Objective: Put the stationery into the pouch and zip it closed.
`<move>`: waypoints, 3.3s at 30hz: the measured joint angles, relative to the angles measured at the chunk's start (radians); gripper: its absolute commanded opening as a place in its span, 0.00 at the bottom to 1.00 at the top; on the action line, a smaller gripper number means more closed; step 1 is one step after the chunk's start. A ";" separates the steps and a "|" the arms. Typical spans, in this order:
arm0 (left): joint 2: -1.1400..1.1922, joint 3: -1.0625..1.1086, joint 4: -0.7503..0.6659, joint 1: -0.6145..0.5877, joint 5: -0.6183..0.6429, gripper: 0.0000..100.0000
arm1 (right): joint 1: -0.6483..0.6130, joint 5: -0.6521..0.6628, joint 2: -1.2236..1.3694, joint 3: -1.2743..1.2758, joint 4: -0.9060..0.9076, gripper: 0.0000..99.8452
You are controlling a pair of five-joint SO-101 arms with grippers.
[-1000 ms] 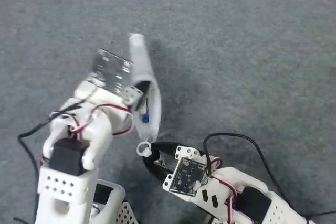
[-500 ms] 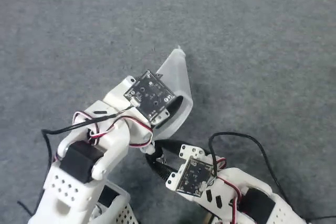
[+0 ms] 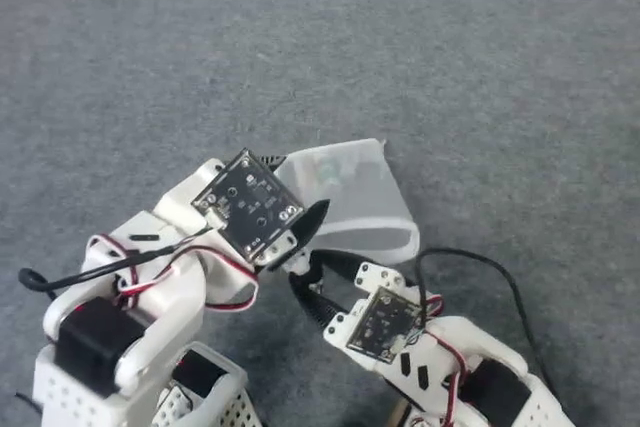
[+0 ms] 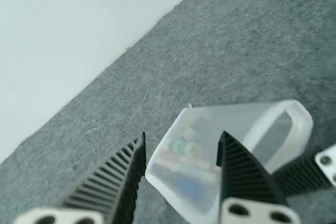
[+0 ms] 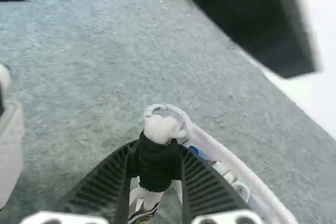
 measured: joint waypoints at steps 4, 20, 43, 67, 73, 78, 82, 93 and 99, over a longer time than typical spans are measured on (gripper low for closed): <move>-0.003 -0.021 0.064 -0.002 -0.018 0.21 | 0.032 0.000 0.000 -0.005 -0.002 0.00; -0.009 -0.021 0.213 -0.115 -0.157 0.21 | 0.235 0.000 0.000 -0.029 -0.002 0.01; 0.000 0.235 0.009 0.078 -0.087 0.21 | 0.328 0.000 0.017 -0.123 0.060 0.01; 0.002 0.537 -0.423 0.153 -0.084 0.06 | 0.336 0.002 0.008 -0.123 0.077 0.01; 0.002 0.537 -0.428 0.160 -0.084 0.01 | 0.338 0.002 0.014 -0.130 0.077 0.01; 0.002 0.537 -0.430 0.160 -0.078 0.01 | 0.397 0.002 0.017 -0.130 0.064 0.01; 0.002 0.537 -0.451 0.160 -0.008 0.01 | 0.471 0.003 0.017 -0.130 0.031 0.01; -0.002 0.578 -0.545 0.127 0.009 0.01 | 0.585 -0.046 0.017 -0.006 -0.244 0.00; 0.000 0.577 -0.545 0.127 0.009 0.01 | 0.591 -0.060 0.018 -0.005 -0.258 0.00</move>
